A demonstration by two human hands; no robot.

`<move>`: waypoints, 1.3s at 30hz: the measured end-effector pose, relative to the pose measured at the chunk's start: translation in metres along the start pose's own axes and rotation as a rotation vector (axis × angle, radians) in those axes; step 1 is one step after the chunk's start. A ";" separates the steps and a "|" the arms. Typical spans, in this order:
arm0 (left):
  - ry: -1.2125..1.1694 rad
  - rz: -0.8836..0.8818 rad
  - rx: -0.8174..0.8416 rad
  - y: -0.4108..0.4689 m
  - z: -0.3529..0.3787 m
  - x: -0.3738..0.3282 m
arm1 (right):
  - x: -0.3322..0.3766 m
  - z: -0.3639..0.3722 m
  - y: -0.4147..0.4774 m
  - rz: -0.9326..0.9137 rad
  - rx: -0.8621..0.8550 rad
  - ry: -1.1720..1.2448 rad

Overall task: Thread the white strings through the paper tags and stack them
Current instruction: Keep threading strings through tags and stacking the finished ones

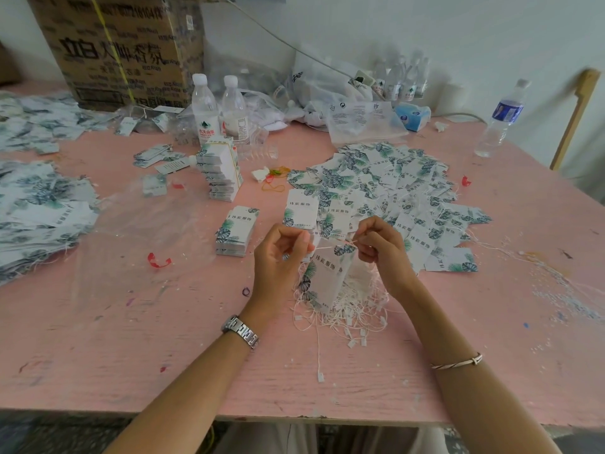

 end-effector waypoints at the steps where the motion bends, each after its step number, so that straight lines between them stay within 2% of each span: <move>1: -0.006 -0.004 0.000 0.000 0.000 0.000 | 0.001 -0.002 0.000 -0.016 -0.020 0.014; 12: -0.083 -0.054 -0.042 0.003 -0.004 0.003 | 0.014 -0.013 0.001 -0.134 -0.115 -0.026; 19: -0.038 -0.048 -0.043 0.003 -0.004 0.003 | 0.006 -0.029 -0.001 -0.090 -0.298 -0.043; 22: -0.047 -0.059 -0.039 0.004 -0.004 0.004 | 0.003 -0.033 -0.001 -0.073 -0.320 -0.058; 27: -0.028 -0.078 -0.001 0.003 0.000 0.005 | 0.003 -0.027 0.000 -0.091 -0.261 -0.080; 34: 0.026 -0.096 0.044 0.003 0.006 0.009 | 0.007 -0.003 0.000 -0.111 -0.015 -0.064; 39: 0.042 -0.114 0.034 0.001 0.007 0.010 | 0.008 0.009 -0.002 -0.105 0.058 -0.014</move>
Point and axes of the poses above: each hand's wrist, its own y-axis towards the middle knuckle, its own z-axis out of the palm, x = y × z, the point moved 8 cm from there along y, towards the middle knuckle, and after that the axes turned 9 degrees about -z, right-handed, at the moved point
